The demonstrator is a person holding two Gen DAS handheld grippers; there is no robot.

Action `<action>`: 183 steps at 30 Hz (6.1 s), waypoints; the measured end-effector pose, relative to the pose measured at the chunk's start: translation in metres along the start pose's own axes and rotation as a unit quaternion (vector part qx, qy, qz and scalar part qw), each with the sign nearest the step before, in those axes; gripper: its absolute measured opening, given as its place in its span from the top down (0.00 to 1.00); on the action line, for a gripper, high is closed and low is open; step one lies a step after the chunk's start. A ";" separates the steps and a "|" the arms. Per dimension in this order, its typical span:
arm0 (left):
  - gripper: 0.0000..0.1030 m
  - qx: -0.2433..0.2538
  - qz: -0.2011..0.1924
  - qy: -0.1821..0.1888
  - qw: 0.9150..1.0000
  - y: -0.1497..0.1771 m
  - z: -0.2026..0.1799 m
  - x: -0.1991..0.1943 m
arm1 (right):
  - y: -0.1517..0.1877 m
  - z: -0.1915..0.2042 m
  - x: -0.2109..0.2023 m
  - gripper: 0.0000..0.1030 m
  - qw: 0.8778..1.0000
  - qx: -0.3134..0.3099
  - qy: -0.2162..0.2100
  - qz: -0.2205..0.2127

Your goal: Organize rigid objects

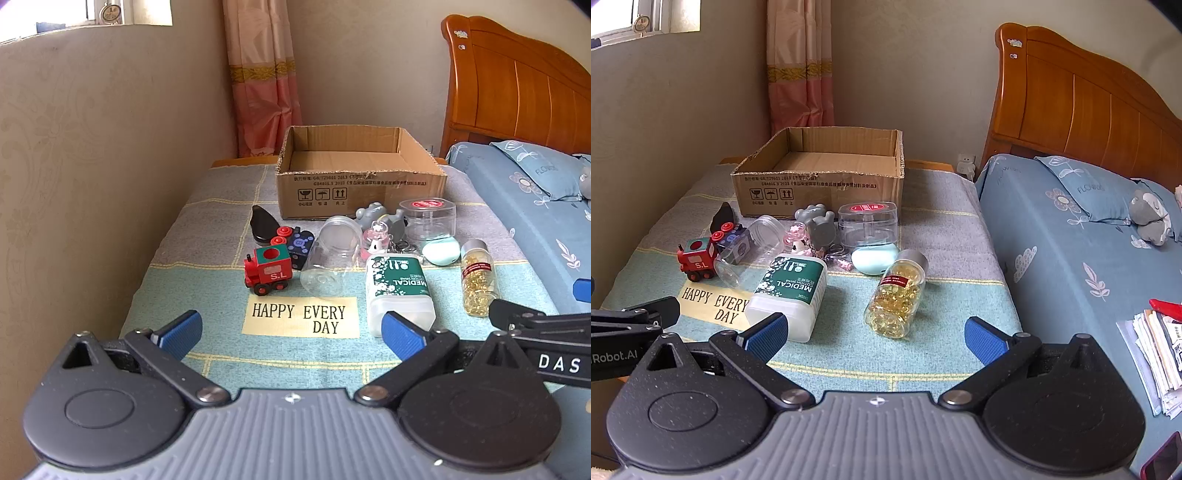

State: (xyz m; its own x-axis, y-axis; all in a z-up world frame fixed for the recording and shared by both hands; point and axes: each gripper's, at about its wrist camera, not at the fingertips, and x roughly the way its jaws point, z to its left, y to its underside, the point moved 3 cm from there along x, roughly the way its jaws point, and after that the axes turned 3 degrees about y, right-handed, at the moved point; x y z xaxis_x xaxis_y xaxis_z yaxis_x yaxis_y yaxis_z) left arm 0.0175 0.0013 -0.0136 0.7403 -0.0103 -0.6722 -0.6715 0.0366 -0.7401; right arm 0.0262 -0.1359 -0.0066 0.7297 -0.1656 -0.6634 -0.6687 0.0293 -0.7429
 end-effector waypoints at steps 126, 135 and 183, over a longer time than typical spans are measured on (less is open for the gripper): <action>0.00 -0.027 0.060 0.028 0.997 -0.008 0.068 0.162 | -0.032 -0.050 0.144 0.00 0.922 -0.224 -0.307 0.081; 0.01 -0.023 0.050 0.032 0.998 -0.006 0.069 0.162 | 0.013 -0.021 0.133 0.00 0.958 -0.193 -0.179 0.114; 0.46 -0.050 0.052 0.053 0.996 -0.025 0.064 0.159 | -0.013 -0.011 0.137 0.03 0.969 -0.188 -0.154 0.034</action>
State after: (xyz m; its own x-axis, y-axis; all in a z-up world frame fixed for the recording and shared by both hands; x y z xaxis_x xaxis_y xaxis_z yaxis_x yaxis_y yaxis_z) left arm 0.1543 0.0632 -0.1008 0.6629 -0.1182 -0.7394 -0.7479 -0.0568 -0.6614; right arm 0.1333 -0.1696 -0.0870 0.6509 0.1284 -0.7482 -0.6794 -0.3413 -0.6496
